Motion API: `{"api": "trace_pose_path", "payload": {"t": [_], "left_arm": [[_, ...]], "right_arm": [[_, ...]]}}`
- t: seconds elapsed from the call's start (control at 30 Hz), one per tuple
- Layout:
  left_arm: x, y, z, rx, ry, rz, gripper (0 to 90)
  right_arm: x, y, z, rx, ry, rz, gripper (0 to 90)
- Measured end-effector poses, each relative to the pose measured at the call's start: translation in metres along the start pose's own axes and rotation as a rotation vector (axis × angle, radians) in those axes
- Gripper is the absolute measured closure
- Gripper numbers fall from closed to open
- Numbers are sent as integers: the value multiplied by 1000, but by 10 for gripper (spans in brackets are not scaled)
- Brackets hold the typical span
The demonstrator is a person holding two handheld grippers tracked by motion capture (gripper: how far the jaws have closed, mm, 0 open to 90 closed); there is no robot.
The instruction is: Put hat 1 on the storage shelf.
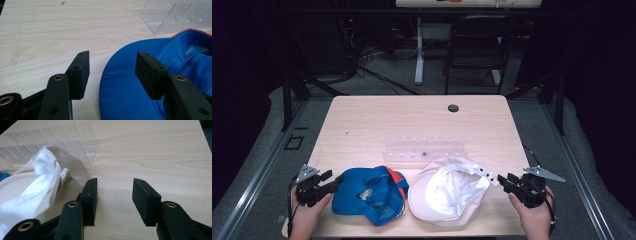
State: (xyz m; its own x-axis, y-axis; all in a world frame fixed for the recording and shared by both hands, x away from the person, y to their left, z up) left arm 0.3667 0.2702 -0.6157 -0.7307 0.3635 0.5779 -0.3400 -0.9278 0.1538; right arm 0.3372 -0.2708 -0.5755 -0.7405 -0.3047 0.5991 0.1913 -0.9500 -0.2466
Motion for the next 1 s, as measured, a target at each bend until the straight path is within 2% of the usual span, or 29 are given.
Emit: {"api": "trace_pose_path", "payload": {"t": [0.23, 0.47, 0.6, 0.77, 1.0], "left_arm": [[0, 0, 0, 2, -3, -1, 456], [-1, 0, -1, 6, -5, -1, 454], [-1, -1, -2, 3, -12, 1, 454], [-1, -2, -2, 4, -10, 2, 454], [-1, -1, -2, 3, -11, -2, 453]], "right_arm": [[8, -7, 10, 44, -57, 1, 565], [13, -15, 22, 34, -98, 35, 567], [14, -18, 27, 46, -126, 43, 566], [16, -20, 36, 23, -174, 52, 558], [19, -24, 45, -10, -224, 93, 557]]}}
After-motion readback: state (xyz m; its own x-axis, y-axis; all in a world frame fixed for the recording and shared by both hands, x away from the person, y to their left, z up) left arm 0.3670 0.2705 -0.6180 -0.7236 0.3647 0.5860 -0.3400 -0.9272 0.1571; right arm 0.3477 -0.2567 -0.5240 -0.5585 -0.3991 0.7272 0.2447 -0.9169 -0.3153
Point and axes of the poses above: each handheld gripper's, and its own axes: x roughly backward along the jaws, z roughly out of its top, y roughly to its right, the point moved 10 cm from there along -x, roughly forward along the jaws
